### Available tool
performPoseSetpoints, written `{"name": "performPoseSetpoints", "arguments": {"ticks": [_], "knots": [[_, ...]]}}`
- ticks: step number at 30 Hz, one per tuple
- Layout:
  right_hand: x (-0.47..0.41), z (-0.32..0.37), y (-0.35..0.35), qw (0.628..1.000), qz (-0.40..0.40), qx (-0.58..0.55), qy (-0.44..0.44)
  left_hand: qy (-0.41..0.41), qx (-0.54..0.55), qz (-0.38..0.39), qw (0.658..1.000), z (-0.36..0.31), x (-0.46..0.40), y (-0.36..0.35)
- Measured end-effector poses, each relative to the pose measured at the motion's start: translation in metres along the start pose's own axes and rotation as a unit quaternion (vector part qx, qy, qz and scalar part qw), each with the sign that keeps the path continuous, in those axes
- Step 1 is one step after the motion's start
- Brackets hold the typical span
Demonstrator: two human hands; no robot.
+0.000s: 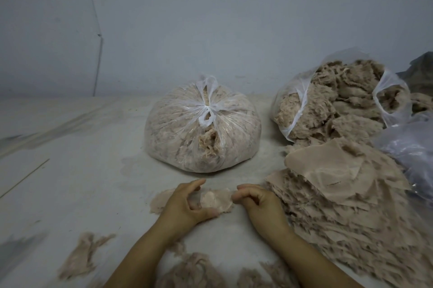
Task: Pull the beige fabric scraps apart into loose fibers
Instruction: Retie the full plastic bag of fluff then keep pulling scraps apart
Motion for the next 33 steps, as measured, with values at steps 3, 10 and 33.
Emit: {"name": "performPoseSetpoints", "arguments": {"ticks": [3,10,33], "knots": [[-0.004,0.008,0.006,0.996,-0.038,-0.069,-0.030,0.033,-0.010,-0.093,0.995,0.004,0.000,0.009],[-0.033,0.054,-0.001,0.978,-0.006,-0.158,-0.133,0.047,0.027,-0.079,0.995,-0.002,0.002,0.002],[-0.002,0.017,-0.046,0.960,-0.012,-0.260,-0.105,0.110,0.287,-0.100,0.946,-0.013,0.007,0.001]]}}
Point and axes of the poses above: each hand's wrist, its own x-axis away from the middle knuckle, its own y-axis out of the back of the hand, z = x × y, the point moved 4 cm from there along -x, towards the middle knuckle, and after that the axes turned 14 degrees about -x, right-handed, at the moved point
